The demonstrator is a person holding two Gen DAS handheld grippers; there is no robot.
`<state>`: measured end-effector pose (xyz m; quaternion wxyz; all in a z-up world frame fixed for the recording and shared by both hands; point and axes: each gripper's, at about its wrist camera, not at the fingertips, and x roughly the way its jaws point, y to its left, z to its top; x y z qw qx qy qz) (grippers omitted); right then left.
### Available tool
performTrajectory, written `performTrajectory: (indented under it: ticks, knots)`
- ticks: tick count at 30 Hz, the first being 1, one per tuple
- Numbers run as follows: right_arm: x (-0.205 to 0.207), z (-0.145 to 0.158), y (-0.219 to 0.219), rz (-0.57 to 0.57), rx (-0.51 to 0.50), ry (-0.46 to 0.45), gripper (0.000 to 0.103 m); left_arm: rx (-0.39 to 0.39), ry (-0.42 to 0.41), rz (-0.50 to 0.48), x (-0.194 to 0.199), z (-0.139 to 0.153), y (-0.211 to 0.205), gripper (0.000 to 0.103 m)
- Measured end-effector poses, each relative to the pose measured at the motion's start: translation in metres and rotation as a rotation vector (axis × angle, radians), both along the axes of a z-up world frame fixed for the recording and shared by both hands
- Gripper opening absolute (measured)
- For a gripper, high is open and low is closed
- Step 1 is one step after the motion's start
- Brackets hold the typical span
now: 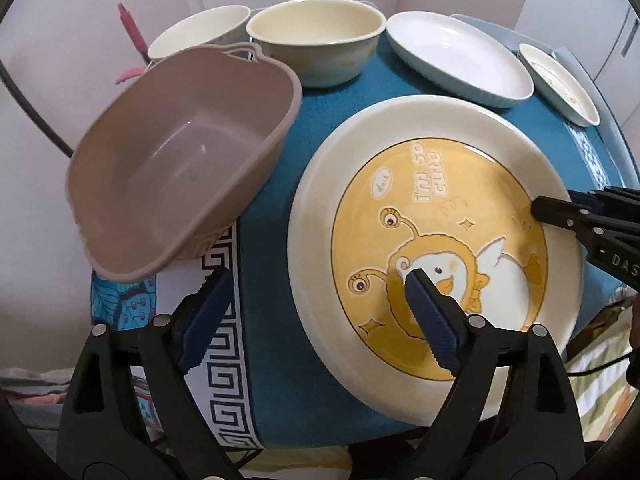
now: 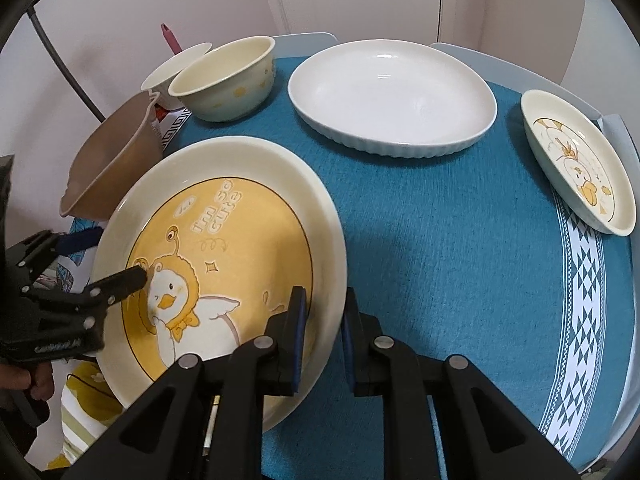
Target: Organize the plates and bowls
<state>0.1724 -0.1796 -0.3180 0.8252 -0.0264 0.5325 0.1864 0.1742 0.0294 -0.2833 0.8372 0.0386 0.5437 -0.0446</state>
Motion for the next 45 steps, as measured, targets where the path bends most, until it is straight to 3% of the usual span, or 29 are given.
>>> performTrajectory:
  ticks: [3, 8, 12, 16, 17, 18, 20, 23, 28, 32, 36, 38, 40, 42, 45]
  knots:
    - [0.001, 0.002, -0.005, -0.016, 0.012, -0.001, 0.029, -0.006, 0.009, -0.005, 0.000, 0.002, 0.000, 0.087]
    - [0.001, 0.014, -0.012, -0.026, 0.014, -0.005, 0.030, -0.034, 0.009, -0.013, -0.008, 0.019, 0.001, 0.087]
    - [-0.002, 0.040, -0.025, -0.061, 0.020, -0.048, 0.030, -0.083, -0.061, -0.014, -0.013, 0.063, 0.002, 0.087]
    - [0.004, 0.086, -0.044, -0.087, 0.034, -0.138, 0.031, -0.134, -0.181, -0.008, -0.001, 0.116, -0.003, 0.089]
    - [0.008, 0.099, -0.049, -0.087, 0.042, -0.165, 0.042, -0.136, -0.209, 0.000, 0.004, 0.127, -0.005, 0.098]
    - [0.012, 0.109, -0.053, -0.084, 0.052, -0.187, 0.067, -0.137, -0.230, 0.010, 0.010, 0.135, -0.007, 0.103]
    - [0.018, 0.127, -0.058, -0.078, 0.068, -0.218, 0.099, -0.157, -0.278, 0.025, 0.024, 0.151, -0.014, 0.103]
    - [0.043, 0.150, -0.066, -0.073, 0.079, -0.271, 0.099, -0.192, -0.279, 0.035, 0.044, 0.158, -0.026, 0.103]
    - [0.100, 0.158, -0.081, -0.022, 0.021, -0.215, 0.099, -0.228, -0.223, 0.155, 0.074, 0.141, -0.043, 0.103]
    - [0.149, 0.135, -0.087, 0.063, -0.031, -0.126, 0.099, -0.307, -0.141, 0.283, 0.094, 0.107, -0.052, 0.103]
    - [0.187, 0.102, -0.097, 0.170, 0.026, -0.016, 0.099, -0.322, -0.086, 0.368, 0.119, 0.072, -0.068, 0.101]
    - [0.202, 0.088, -0.099, 0.210, 0.043, 0.017, 0.099, -0.329, -0.054, 0.399, 0.131, 0.055, -0.073, 0.086]
    - [0.217, 0.070, -0.098, 0.254, 0.073, 0.059, 0.090, -0.338, -0.023, 0.420, 0.141, 0.037, -0.077, 0.074]
    - [0.229, 0.050, -0.096, 0.288, 0.092, 0.109, 0.071, -0.325, -0.001, 0.434, 0.149, 0.022, -0.081, 0.066]
    - [0.237, 0.027, -0.097, 0.323, 0.096, 0.148, 0.055, -0.317, 0.021, 0.441, 0.155, 0.006, -0.084, 0.055]
